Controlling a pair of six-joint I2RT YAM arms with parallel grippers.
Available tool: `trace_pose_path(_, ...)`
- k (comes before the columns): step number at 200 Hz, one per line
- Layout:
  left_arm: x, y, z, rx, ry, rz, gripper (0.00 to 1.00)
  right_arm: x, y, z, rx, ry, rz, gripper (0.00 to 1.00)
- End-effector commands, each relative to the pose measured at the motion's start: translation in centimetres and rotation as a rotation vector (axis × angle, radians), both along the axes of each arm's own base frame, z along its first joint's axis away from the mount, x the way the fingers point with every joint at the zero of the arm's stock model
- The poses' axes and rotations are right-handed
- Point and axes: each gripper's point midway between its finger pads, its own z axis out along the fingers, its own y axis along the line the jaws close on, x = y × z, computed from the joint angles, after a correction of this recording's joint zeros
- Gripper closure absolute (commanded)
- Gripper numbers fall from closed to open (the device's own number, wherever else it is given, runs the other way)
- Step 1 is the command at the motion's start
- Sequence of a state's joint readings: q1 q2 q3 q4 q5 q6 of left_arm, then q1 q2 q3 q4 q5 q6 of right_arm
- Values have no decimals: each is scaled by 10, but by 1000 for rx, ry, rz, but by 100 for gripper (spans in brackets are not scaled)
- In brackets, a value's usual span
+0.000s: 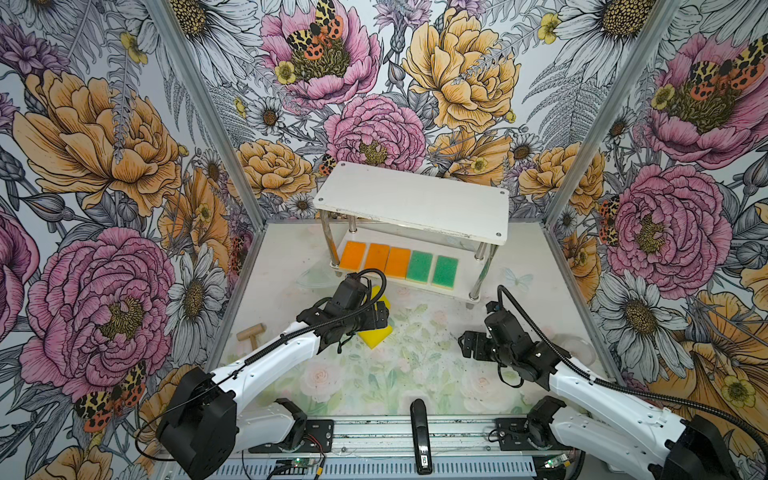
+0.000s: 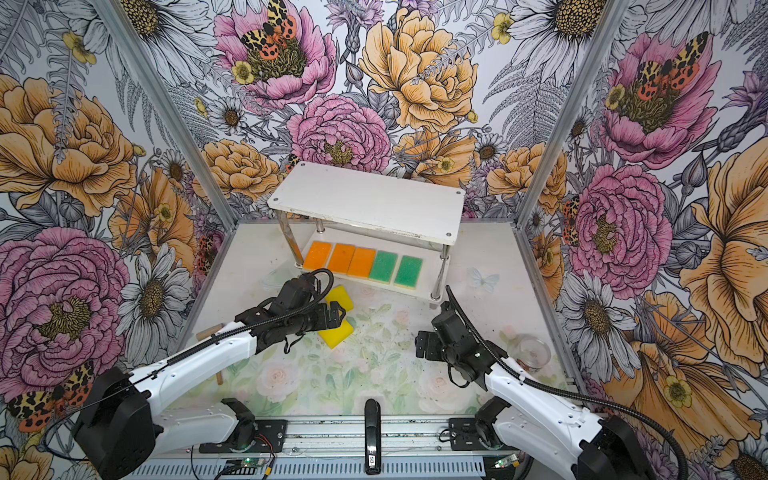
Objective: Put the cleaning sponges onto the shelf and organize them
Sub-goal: 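Withdraw the left gripper from the shelf toward the yellow sponges, then move the right gripper over the yellow sponges while the left gripper hovers nearby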
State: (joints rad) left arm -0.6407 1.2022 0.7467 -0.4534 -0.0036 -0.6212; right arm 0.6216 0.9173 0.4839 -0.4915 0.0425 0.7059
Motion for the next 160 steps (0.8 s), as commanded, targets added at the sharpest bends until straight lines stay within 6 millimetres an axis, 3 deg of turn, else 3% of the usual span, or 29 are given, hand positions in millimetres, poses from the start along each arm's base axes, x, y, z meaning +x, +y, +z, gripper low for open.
trace_pose_path(1,-15,-5,3,-66,24,22,1,13,25,24,29,-74,79,7)
trace_pose_path(22,-26,0,8,-128,22,55,1,17,43,29,11,-89,150,7)
trace_pose_path(42,-37,0,29,-246,-18,48,1,21,61,33,-3,-106,218,7)
trace_pose_path(68,-49,20,54,-378,-82,95,1,27,86,46,4,-147,310,7)
trace_pose_path(102,-63,51,51,-435,-84,170,1,26,126,60,21,-203,464,7)
trace_pose_path(160,-62,65,47,-370,-94,173,1,24,198,52,-65,-259,753,5)
